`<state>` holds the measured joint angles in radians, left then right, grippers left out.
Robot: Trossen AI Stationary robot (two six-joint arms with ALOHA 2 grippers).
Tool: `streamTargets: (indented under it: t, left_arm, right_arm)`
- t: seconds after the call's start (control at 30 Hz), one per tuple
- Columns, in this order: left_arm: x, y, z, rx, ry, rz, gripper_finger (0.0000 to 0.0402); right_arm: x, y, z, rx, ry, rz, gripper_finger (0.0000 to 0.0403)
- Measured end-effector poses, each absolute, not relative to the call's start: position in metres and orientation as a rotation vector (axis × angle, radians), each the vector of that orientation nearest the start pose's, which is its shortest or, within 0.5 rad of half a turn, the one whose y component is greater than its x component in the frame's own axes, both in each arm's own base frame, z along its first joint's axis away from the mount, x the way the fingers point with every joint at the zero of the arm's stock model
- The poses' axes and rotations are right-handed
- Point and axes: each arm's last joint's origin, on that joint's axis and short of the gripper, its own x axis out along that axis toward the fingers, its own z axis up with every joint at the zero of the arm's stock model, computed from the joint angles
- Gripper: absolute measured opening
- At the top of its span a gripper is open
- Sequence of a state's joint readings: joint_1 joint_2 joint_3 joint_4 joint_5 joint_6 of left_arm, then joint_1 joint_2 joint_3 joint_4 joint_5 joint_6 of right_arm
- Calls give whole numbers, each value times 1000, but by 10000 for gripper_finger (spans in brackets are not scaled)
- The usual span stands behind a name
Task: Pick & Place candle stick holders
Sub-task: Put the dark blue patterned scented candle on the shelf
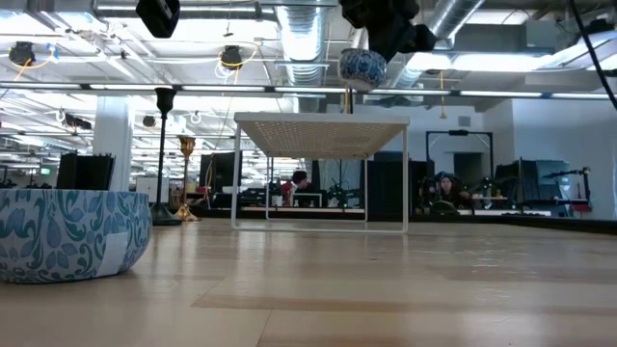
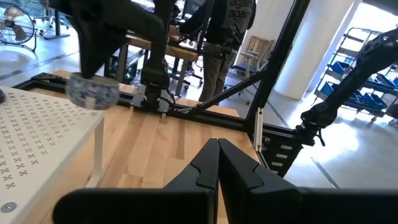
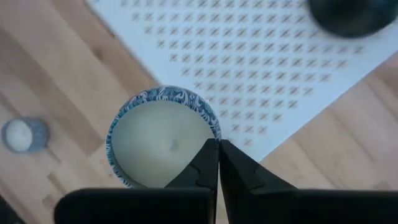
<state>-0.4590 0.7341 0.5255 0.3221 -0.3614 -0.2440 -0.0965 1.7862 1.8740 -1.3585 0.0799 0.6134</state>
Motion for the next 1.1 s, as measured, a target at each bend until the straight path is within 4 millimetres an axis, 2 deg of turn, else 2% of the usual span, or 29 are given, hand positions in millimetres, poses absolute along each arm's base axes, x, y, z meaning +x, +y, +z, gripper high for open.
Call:
streamTargets:
  t: [0.3,0.53,1.1]
  left_arm:
    - [157,-66,299,-289,-91,-110,6]
    - [157,-66,299,-289,-92,-110,6]
    - [157,-66,299,-289,-92,-110,6]
  right_arm:
    - [337,-67,350,512,1173,-599,0]
    - [335,-81,350,496,1169,-630,0]
    - [338,-83,350,481,1151,-582,0]
